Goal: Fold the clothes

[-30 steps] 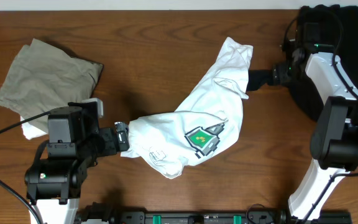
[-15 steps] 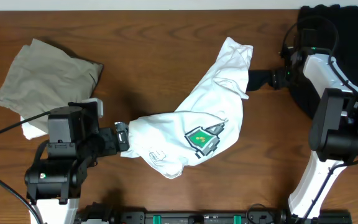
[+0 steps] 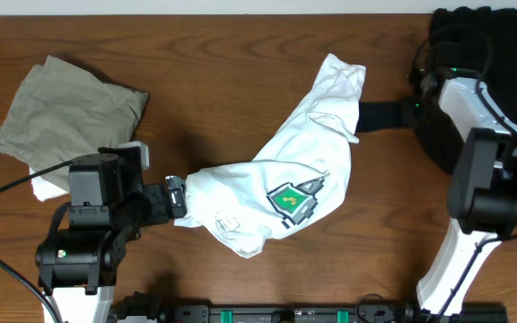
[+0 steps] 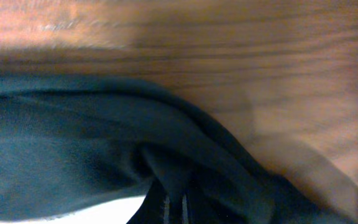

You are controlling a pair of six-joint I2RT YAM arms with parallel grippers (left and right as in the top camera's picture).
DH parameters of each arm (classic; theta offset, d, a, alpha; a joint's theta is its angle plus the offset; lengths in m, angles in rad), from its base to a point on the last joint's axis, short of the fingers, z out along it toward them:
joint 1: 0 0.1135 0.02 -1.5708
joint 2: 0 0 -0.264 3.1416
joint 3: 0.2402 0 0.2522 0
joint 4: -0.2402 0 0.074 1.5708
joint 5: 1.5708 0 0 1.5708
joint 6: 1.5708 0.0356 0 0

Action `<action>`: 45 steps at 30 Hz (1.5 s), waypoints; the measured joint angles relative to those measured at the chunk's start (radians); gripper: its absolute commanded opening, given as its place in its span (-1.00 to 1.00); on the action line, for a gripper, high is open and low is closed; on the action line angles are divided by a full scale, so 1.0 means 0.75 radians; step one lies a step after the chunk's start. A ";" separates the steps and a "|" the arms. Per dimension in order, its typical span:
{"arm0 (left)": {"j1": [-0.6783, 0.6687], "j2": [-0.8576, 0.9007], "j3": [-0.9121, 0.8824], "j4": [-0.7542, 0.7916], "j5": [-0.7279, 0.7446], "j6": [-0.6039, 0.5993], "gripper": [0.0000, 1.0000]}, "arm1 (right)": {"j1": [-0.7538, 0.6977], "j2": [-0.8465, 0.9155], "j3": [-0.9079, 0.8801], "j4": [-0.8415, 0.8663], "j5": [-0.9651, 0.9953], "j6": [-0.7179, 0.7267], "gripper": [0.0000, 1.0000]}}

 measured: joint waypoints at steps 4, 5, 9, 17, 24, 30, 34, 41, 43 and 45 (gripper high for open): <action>0.000 0.000 0.000 0.000 0.001 0.000 0.96 | -0.054 -0.165 0.006 -0.026 0.124 0.137 -0.97; 0.000 0.000 0.000 0.000 0.000 0.000 0.96 | -0.078 -0.222 0.014 -0.026 0.162 0.174 -0.97; 0.000 0.000 0.000 0.000 0.000 0.000 0.96 | -0.202 -0.434 0.065 -0.022 0.280 0.310 -0.92; 0.000 0.000 0.000 0.000 0.000 0.000 0.96 | -0.440 -0.522 0.094 -0.117 0.294 0.497 -0.39; 0.000 0.000 0.000 0.000 0.000 0.000 0.96 | -0.453 -0.450 0.090 -0.192 0.183 0.507 0.13; 0.000 0.000 0.000 0.000 0.000 0.000 0.96 | -0.452 -0.450 0.090 -0.189 0.126 0.443 0.11; 0.000 0.000 0.000 0.001 0.000 0.000 0.96 | -0.441 -0.455 0.090 -0.239 -0.069 0.310 0.10; 0.000 0.000 0.000 0.001 0.000 -0.001 0.96 | -0.305 -0.463 0.086 -0.532 -0.533 0.031 0.10; 0.000 0.001 0.000 -0.004 0.000 -0.006 0.96 | -0.241 -0.463 0.086 -0.585 -0.578 -0.030 0.09; 0.000 0.006 0.000 -0.024 0.001 -0.009 0.96 | -0.185 -0.463 0.086 -0.619 -0.590 -0.064 0.06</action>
